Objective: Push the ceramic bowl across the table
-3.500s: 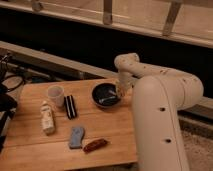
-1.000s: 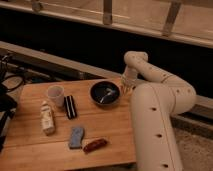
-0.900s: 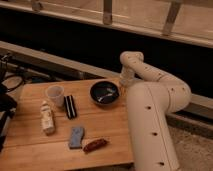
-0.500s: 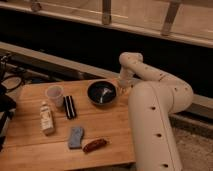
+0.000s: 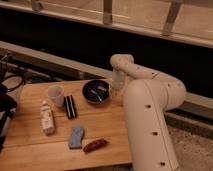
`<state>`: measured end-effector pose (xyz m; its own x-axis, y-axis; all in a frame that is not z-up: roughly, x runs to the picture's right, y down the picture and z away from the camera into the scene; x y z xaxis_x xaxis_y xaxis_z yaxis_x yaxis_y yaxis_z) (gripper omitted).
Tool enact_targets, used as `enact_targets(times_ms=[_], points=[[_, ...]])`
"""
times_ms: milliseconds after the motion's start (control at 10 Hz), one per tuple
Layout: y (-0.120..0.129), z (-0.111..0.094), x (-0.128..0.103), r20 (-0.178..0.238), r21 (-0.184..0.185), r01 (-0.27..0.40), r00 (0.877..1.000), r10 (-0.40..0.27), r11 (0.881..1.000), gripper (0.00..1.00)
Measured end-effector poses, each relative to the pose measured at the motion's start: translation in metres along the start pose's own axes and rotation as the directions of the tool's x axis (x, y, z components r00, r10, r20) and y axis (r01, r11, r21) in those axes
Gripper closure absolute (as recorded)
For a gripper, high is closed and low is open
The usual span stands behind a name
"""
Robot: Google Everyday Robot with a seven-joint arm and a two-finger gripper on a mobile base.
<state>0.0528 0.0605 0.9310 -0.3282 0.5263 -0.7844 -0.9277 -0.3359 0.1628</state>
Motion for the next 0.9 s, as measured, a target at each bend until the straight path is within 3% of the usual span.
enact_targets(times_ms=[300,900], points=[[0.024,0.010,0.020,-0.024,0.020,0.040,0.999,-0.039,0.999,0.82],[0.057,0.016,0.036,-0.067,0.029,0.104,0.993,-0.102,0.994,0.82]])
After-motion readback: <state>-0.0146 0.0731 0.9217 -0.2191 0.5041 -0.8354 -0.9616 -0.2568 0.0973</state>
